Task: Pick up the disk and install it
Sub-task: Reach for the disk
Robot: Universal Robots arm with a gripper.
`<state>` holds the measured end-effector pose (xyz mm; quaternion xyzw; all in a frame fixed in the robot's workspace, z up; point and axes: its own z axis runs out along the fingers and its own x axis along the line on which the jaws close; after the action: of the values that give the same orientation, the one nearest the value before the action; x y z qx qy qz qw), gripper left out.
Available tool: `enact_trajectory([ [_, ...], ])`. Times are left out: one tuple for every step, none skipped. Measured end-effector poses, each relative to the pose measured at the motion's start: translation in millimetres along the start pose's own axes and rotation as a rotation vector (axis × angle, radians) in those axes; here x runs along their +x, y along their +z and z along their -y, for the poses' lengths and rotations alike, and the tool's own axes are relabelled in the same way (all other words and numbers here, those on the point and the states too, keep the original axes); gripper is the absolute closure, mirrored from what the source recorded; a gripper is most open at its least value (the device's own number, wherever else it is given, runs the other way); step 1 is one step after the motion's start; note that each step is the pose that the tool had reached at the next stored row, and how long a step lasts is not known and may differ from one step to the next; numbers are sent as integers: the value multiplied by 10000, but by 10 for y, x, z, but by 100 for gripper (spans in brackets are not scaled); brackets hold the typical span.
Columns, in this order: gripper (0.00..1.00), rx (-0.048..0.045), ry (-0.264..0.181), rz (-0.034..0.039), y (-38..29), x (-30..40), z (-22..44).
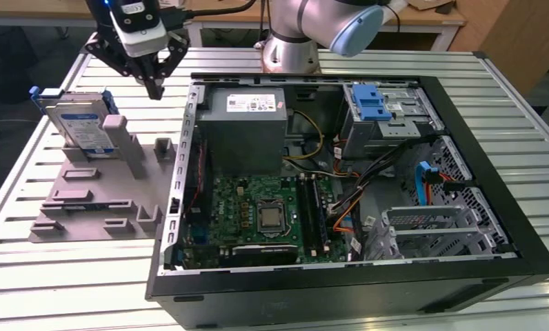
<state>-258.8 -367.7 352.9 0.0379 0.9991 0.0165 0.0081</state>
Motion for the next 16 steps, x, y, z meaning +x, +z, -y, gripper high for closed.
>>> enact_trajectory([
  [89, 0, 0, -1, 2, 1, 0],
  [89, 0, 0, -2, 4, 2, 0],
  [89, 1, 1, -4, 5, 3, 1],
  [89, 0, 0, -5, 8, 4, 1],
  [89, 0, 0, -5, 10, 5, 1],
  [89, 0, 0, -6, 12, 6, 1],
  [89, 1, 0, -7, 13, 7, 1],
  [89, 1, 0, -8, 15, 8, 1],
  [89, 0, 0, -9, 18, 9, 1],
  [89, 0, 0, -10, 20, 10, 2],
  [89, 1, 0, -13, 22, 10, 2],
  [89, 1, 0, -14, 24, 11, 2],
  [89, 1, 1, -15, 26, 13, 2],
  [89, 2, 1, -17, 28, 13, 2],
  [89, 2, 1, -19, 30, 14, 2],
  [89, 1, 1, -20, 33, 16, 2],
])
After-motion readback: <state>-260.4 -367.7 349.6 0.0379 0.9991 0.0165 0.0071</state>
